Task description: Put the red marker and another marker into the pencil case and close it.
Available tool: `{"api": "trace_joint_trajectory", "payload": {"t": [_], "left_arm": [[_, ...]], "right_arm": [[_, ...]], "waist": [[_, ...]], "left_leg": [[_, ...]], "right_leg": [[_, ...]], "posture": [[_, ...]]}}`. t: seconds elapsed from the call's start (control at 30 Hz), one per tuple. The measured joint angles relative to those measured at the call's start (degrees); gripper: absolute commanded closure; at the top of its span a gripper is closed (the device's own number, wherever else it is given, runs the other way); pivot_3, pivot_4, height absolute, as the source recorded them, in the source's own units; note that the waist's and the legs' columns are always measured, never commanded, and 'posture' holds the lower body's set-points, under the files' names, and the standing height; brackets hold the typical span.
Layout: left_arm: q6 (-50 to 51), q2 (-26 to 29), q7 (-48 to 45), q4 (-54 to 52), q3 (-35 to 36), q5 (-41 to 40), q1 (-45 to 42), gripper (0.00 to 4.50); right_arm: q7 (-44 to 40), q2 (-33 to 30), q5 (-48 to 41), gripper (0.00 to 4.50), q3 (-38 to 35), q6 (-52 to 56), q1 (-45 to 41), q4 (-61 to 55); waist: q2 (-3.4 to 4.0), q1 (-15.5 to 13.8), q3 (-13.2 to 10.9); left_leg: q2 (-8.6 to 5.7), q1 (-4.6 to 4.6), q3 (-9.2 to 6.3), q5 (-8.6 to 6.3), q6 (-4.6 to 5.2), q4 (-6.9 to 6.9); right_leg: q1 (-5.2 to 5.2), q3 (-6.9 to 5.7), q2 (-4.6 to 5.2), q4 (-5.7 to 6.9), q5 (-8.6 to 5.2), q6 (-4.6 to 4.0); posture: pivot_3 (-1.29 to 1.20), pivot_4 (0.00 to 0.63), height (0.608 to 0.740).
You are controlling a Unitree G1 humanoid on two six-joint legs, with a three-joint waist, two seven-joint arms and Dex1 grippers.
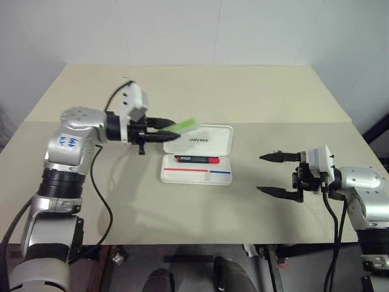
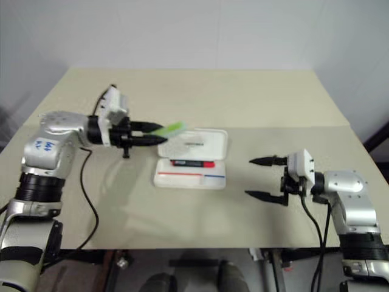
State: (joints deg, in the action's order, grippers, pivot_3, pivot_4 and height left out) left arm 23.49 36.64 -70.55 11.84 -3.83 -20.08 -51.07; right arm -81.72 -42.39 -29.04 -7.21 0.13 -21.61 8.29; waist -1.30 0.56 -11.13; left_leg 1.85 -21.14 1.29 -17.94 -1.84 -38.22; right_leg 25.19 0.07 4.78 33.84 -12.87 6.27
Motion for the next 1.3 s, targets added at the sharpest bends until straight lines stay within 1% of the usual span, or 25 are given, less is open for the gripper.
{"api": "trace_joint_trajectory", "payload": {"t": [0.17, 0.33, 0.5, 0.67, 0.87, 0.97, 1.3], "left_arm": [[-3.44, -1.81, -3.16, 0.49, -1.94, 0.25, -0.1, 3.41], [-6.53, -2.46, -4.37, 2.44, -2.18, 0.71, 0.03, 3.41], [-9.85, -2.98, -4.54, 4.94, -2.42, 2.37, 0.53, 3.41], [-14.01, -3.83, -6.78, 5.82, -5.89, 5.01, 2.85, 3.41], [-13.87, -5.07, -6.43, 7.21, -9.97, 9.32, 2.79, 3.41], [-13.6, -6.21, -4.77, 10.07, -12.22, 12.72, 2.2, 3.41], [-15.16, -7.09, -2.78, 15.51, -12.96, 16.79, 0.08, 3.41]], "right_arm": [[1.1, -0.65, -6.66, 0.0, -0.61, 10.16, 1.98, -6.44], [2.66, -0.69, -9.41, 0.0, -1.71, 15.05, 3.61, -10.29], [3.35, -0.66, -9.31, 0.0, -2.02, 15.6, 4.76, -11.2], [4.56, 0.3, -8.05, 0.0, -1.9, 14.91, 4.71, -11.2], [5.25, 1.34, -6.52, 0.0, -1.57, 14.35, 4.54, -11.2], [5.77, 1.87, -6.05, 0.0, -1.45, 13.66, 4.53, -11.2], [7.57, 2.4, -5.39, 0.0, -1.45, 13.32, 5.06, -11.24]], "waist": [[0.0, -0.24, 0.0], [0.0, -0.52, 0.0], [0.0, -0.55, 0.0], [0.0, -0.53, 0.0], [0.0, -0.54, 0.0], [0.0, -0.54, 0.0], [0.0, -0.53, 0.0]], "left_leg": [[0.04, 0.05, 0.0, 0.01, 0.0, -0.04], [0.03, -0.01, 0.0, 0.01, 0.01, -0.06], [0.01, -0.06, 0.01, -0.01, 0.03, -0.06], [0.02, -0.06, 0.02, -0.02, 0.05, -0.03], [0.01, -0.04, 0.02, -0.02, 0.05, -0.07], [0.01, -0.04, 0.02, -0.02, 0.05, -0.08], [0.01, -0.05, 0.03, -0.03, 0.06, -0.06]], "right_leg": [[0.0, 0.07, -0.05, 0.06, -0.01, -0.02], [0.0, 0.09, -0.04, 0.02, 0.0, -0.01], [0.0, 0.09, -0.03, 0.02, 0.03, 0.05], [0.01, 0.09, -0.04, 0.02, 0.03, 0.05], [0.0, 0.11, -0.04, -0.01, 0.03, 0.05], [0.01, 0.11, -0.04, -0.03, 0.03, 0.05], [0.01, 0.11, -0.04, 0.03, 0.04, 0.06]], "posture": [[0.0, 0.15, 0.74], [0.0, 0.15, 0.74], [0.0, 0.15, 0.74], [0.0, 0.15, 0.74], [0.0, 0.15, 0.74], [0.0, 0.15, 0.74], [0.0, 0.15, 0.74]]}}
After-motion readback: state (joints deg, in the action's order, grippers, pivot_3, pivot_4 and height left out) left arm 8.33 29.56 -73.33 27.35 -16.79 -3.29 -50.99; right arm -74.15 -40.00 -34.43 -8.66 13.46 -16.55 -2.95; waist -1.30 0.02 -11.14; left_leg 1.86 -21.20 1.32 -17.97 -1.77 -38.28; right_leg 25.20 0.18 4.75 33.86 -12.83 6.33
